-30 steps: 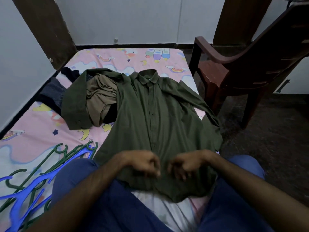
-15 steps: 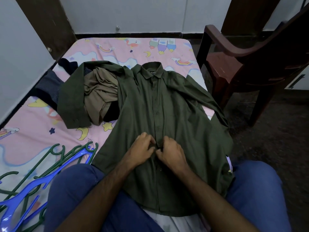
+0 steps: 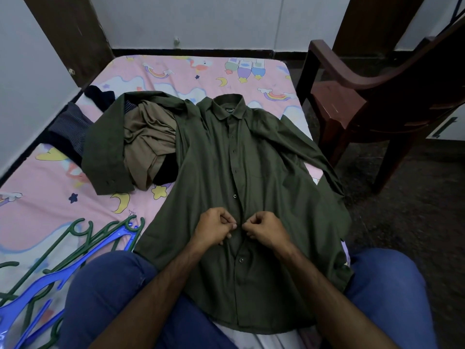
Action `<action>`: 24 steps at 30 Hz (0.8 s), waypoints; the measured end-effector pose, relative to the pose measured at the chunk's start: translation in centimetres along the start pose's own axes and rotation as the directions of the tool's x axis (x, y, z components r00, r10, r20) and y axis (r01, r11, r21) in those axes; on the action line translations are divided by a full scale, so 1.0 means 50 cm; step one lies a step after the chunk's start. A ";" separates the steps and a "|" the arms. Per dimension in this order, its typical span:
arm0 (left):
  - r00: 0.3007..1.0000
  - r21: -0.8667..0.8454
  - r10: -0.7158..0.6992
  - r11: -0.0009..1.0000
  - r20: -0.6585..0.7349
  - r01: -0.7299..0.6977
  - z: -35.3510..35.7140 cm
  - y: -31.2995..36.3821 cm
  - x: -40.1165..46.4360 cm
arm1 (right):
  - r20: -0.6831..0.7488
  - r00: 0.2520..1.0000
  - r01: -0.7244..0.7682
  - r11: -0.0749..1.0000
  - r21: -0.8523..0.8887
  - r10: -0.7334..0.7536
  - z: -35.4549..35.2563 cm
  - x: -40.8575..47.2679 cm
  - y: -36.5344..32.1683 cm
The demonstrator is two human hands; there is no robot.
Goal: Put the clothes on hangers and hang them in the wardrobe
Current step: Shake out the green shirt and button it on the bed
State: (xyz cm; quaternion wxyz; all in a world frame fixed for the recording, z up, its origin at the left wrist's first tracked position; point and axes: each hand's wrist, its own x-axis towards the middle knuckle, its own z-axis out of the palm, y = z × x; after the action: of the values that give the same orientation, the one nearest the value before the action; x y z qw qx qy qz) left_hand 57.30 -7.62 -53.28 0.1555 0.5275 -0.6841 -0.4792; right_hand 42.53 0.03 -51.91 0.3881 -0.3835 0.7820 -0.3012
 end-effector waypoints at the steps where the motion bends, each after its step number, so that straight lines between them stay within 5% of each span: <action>1: 1.000 -0.031 -0.014 0.999 0.000 0.014 -0.001 0.000 0.000 | 0.016 1.000 0.006 1.000 -0.022 -0.006 0.001 0.000 -0.002; 15: 1.000 0.006 0.010 1.000 -0.024 -0.010 0.008 0.007 -0.008 | -0.010 1.000 0.027 1.000 -0.003 -0.027 0.011 -0.003 0.006; 24: 0.994 -0.243 -0.063 0.966 0.091 0.083 0.001 -0.005 0.002 | -0.152 0.988 0.029 0.993 0.117 -0.011 0.048 -0.019 0.017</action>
State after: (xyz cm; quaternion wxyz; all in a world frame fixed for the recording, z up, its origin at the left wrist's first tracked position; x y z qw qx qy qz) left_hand 57.38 -7.68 -53.52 0.1735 0.5086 -0.6053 -0.5872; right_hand 44.61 0.85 -53.43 0.3467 -0.3437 0.7860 -0.3792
